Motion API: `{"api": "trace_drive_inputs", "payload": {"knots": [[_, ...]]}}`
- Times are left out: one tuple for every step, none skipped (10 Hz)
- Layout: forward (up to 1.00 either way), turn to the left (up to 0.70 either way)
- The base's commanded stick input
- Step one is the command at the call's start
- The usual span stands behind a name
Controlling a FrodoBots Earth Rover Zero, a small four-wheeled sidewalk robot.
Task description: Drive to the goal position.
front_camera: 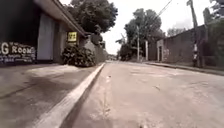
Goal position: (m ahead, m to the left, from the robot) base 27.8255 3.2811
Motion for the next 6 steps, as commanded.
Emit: {"api": "trace_drive_inputs", "payload": {"knots": [[0.7,0.0],[0.7,0.0],[0.7,0.0],[0.7,0.0],[0.7,0.0],[0.7,0.0]]}}
